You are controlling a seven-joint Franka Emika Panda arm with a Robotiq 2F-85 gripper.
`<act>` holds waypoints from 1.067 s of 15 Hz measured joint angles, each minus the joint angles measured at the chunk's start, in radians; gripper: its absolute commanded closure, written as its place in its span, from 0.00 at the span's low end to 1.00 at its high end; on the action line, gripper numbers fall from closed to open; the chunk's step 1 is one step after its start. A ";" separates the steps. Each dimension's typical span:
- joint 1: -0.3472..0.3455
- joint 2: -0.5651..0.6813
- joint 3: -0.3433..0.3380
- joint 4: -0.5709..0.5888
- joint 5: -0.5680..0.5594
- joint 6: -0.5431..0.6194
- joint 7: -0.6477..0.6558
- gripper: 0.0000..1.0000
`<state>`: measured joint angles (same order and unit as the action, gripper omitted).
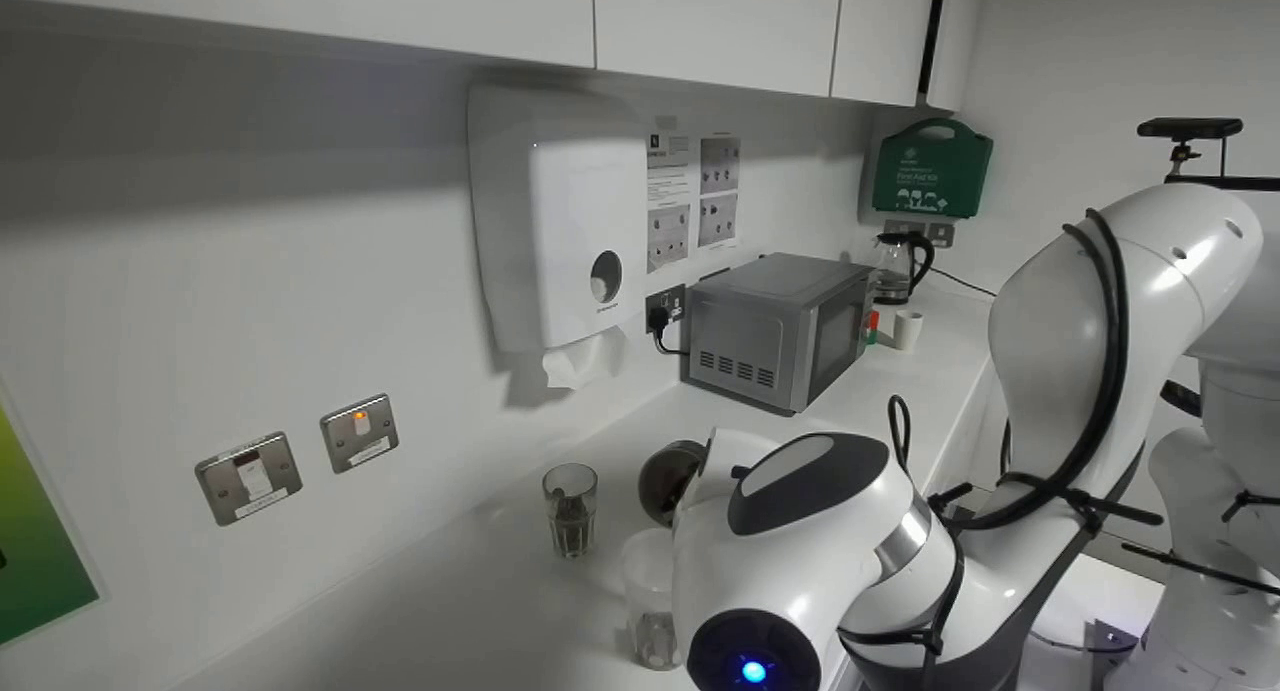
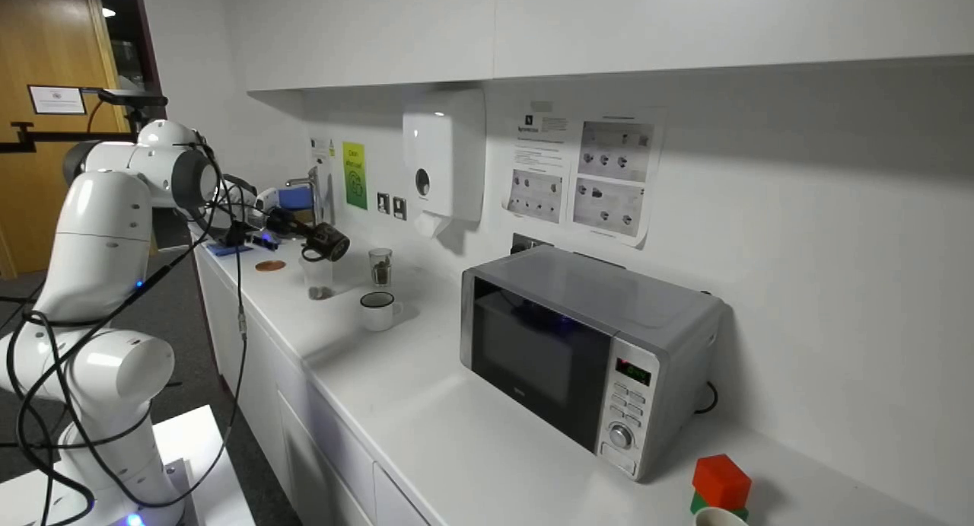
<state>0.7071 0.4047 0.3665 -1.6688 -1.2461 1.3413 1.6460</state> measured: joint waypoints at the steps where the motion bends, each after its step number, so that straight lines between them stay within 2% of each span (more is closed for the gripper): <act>1: 0.000 0.000 0.000 0.000 0.000 0.000 0.000 0.91; 10: 0.000 0.000 0.000 0.000 0.000 0.000 0.000 0.91; 11: 0.000 0.000 0.000 0.000 0.000 0.000 0.000 0.98; 16: 0.001 0.023 -0.001 0.000 0.000 0.000 0.002 0.98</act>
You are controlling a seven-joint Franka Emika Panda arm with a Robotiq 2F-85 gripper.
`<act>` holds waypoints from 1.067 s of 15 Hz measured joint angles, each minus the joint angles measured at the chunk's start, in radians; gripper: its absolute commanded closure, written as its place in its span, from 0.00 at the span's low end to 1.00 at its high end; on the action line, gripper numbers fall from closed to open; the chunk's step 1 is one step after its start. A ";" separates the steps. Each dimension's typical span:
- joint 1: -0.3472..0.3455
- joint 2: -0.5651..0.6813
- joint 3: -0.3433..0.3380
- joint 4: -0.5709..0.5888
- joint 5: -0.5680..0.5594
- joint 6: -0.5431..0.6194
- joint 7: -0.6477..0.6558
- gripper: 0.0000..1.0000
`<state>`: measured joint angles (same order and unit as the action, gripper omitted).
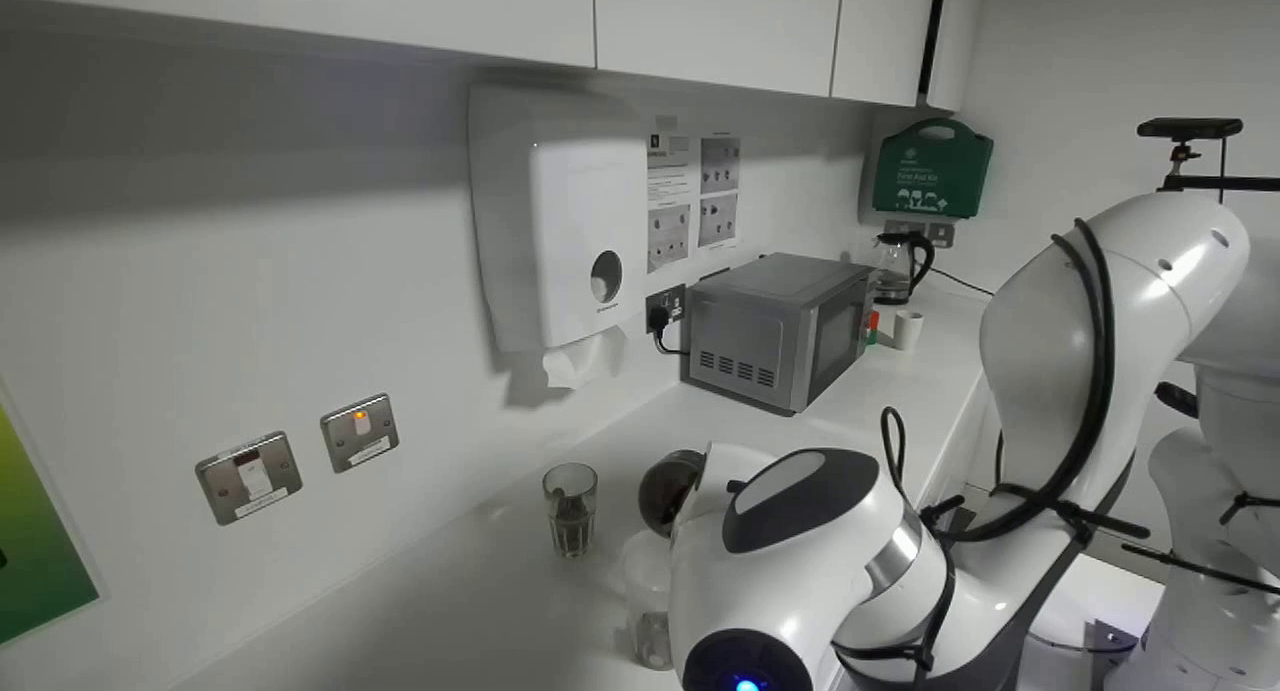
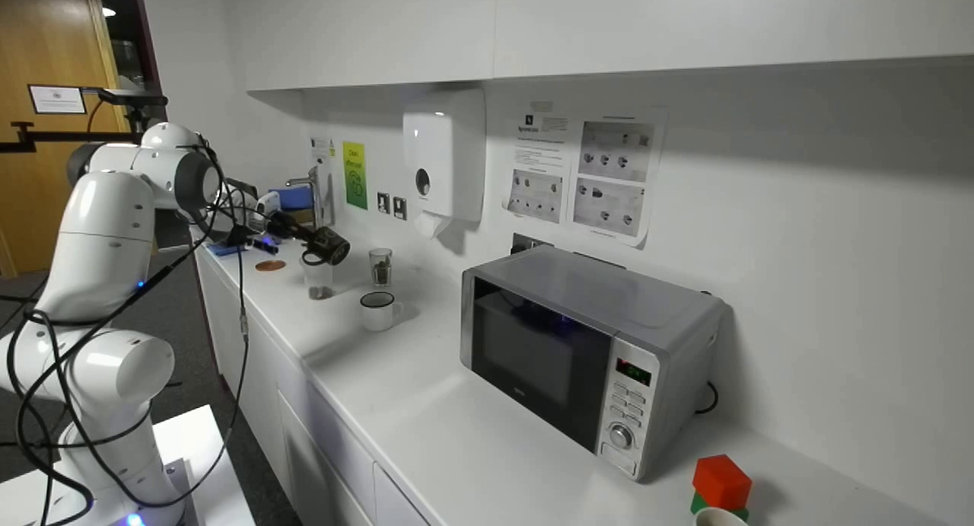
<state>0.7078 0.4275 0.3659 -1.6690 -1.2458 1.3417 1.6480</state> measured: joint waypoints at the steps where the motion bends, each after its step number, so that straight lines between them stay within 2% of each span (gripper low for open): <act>1: 0.000 0.007 -0.002 0.000 -0.001 -0.003 0.002 0.98; 16: 0.002 0.018 -0.024 0.002 0.003 -0.012 0.001 0.98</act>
<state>0.7095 0.4454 0.3416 -1.6675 -1.2429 1.3302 1.6493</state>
